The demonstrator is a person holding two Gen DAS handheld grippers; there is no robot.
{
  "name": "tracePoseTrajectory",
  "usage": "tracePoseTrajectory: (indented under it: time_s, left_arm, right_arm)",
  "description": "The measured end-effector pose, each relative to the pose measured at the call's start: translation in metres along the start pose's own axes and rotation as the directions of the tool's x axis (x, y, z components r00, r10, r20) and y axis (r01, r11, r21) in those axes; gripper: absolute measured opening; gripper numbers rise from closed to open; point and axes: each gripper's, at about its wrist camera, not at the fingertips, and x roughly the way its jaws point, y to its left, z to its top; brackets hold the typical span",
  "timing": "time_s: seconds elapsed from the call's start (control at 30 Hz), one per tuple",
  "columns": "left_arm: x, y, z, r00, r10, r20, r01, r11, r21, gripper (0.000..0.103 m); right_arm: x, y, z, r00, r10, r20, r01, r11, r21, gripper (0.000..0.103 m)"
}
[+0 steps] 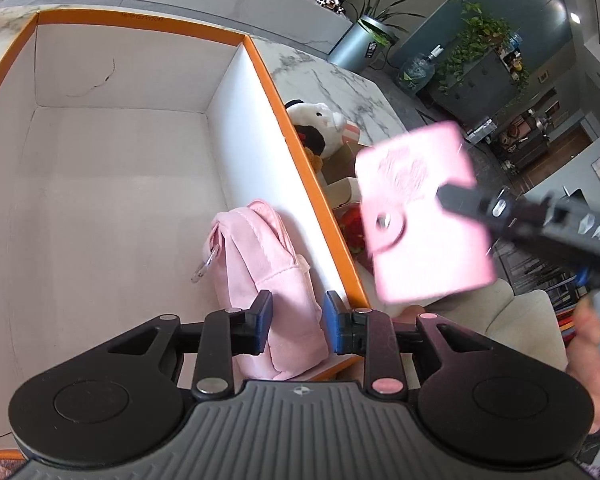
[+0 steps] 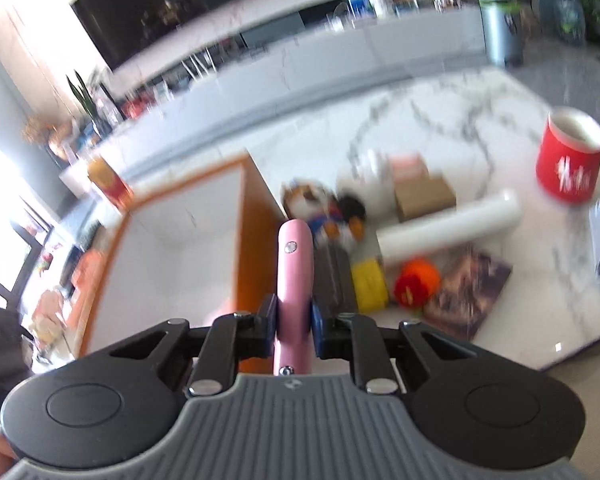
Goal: Organize objects
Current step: 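Lower the backpack into the orange box with left while right lifts the pink wallet, then lower the pink wallet beside the backpack with right while left releases the backpack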
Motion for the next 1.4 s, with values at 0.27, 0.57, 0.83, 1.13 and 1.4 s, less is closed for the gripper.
tracePoseTrajectory:
  time_s: [0.27,0.57,0.83,1.13,1.4]
  left_arm:
    - [0.0,-0.005,-0.003,1.0,-0.014,-0.005,0.014,0.999,0.048,0.032]
    - [0.005,-0.005,0.002,0.999,-0.038,-0.027,0.04,0.996,0.082,0.032]
    - [-0.019,0.005,0.007,0.997,-0.011,-0.079,0.02,0.992,0.122,0.055]
    - [-0.053,0.05,0.031,0.999,0.029,0.027,-0.026,0.995,-0.099,0.067]
    - [-0.018,0.061,0.041,0.995,-0.087,0.057,0.099,0.956,-0.276,0.077]
  right_arm:
    - [0.017,0.058,0.015,0.993,0.113,-0.031,-0.115,0.988,-0.103,0.019]
    - [0.085,0.079,-0.009,0.968,0.112,-0.226,-0.14,0.984,-0.113,0.018]
    - [0.111,0.076,-0.019,0.948,0.046,-0.314,-0.095,0.985,-0.143,0.018]
    - [0.108,0.084,-0.021,0.938,0.007,-0.346,-0.087,0.972,-0.216,0.019]
    - [0.101,0.092,-0.025,0.912,0.002,-0.41,-0.116,0.961,-0.253,0.019]
